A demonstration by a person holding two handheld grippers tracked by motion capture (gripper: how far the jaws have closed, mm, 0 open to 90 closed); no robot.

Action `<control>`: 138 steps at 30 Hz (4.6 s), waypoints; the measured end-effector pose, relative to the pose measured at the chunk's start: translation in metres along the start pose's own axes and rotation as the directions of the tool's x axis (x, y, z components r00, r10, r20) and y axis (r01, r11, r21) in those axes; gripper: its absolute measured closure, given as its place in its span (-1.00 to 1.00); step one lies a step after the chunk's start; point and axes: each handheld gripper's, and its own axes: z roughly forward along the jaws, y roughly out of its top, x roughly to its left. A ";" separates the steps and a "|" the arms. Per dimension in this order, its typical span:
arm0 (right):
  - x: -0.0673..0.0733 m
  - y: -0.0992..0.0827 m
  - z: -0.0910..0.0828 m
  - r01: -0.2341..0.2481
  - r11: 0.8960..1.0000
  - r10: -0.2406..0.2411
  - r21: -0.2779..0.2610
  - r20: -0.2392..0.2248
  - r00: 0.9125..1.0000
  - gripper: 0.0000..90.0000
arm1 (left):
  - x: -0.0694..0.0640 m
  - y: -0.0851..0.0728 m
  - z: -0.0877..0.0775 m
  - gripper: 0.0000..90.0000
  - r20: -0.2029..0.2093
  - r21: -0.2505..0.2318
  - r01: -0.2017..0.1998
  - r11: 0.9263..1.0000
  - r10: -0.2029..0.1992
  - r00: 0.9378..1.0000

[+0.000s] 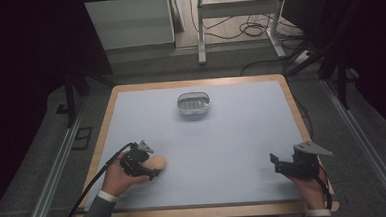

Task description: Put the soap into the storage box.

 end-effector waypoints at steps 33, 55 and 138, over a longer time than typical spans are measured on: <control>-0.002 -0.002 0.000 -0.008 1.000 0.008 0.009 0.020 1.000 -0.82 | -0.001 0.024 -0.023 -0.29 -0.010 -0.099 -0.018 0.995 0.017 1.000; -0.002 -0.002 0.001 -0.006 1.000 0.006 0.013 0.026 1.000 -0.82 | -0.003 0.037 -0.029 -0.29 -0.011 -0.132 -0.033 0.991 0.031 0.999; -0.005 -0.005 0.003 -0.006 1.000 0.005 0.022 0.044 0.999 -0.82 | 0.023 0.091 -0.033 -0.28 -0.033 -0.184 -0.025 0.983 0.019 0.999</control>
